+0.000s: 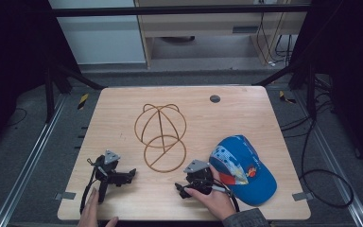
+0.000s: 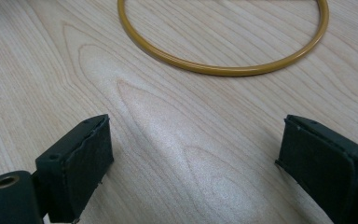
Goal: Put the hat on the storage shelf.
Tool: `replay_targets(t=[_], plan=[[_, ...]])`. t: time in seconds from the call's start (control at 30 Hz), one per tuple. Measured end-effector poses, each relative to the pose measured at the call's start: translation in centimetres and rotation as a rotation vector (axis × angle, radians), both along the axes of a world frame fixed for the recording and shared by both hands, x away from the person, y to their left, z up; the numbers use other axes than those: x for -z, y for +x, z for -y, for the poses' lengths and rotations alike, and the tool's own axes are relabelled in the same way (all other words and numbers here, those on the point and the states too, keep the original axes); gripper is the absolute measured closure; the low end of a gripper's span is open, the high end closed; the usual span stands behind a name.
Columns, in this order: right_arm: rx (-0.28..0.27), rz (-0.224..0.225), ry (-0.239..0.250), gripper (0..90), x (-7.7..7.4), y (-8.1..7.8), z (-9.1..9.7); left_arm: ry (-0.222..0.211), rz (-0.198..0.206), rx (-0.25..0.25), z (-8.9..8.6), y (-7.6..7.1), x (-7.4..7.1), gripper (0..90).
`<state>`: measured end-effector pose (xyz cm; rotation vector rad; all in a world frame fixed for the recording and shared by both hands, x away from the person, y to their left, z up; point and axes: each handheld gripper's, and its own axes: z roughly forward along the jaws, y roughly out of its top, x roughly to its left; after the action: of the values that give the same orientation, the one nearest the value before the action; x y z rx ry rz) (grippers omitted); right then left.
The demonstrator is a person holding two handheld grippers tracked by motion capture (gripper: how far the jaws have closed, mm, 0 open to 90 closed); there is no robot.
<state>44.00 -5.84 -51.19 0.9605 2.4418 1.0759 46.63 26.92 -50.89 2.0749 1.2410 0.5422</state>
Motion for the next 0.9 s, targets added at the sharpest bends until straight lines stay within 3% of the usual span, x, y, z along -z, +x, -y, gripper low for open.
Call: replay_targets(t=[0.27, 0.37, 0.5, 0.63, 0.7, 0.9], plan=[[0.008, -0.009, -0.015, 9.7, -0.2, 0.1, -0.1, 0.003, -0.001, 0.001, 0.0, 0.0, 0.0, 0.0], [0.011, 0.008, -0.017, 10.2, -1.5, 0.0, 0.0, 0.003, -0.001, 0.001, 0.0, 0.0, 0.0, 0.0], [0.005, 0.021, -0.082, 10.3, -4.0, -0.2, 0.8, 0.003, -0.001, -0.001, 0.0, 0.0, 0.0, 0.0], [0.005, 0.048, -0.139, 10.0, -7.4, -0.4, 2.9, 0.003, -0.001, -0.006, 0.0, 0.0, 0.0, 0.0], [0.016, 0.035, -0.145, 9.6, -8.7, -0.3, 4.4, 0.004, 0.000, -0.006, 0.0, 0.0, 0.0, 0.0], [0.081, 0.026, -0.193, 8.4, -11.4, 0.6, 9.1, -0.005, 0.000, 0.009, -0.1, 0.1, 0.0, 0.0]])
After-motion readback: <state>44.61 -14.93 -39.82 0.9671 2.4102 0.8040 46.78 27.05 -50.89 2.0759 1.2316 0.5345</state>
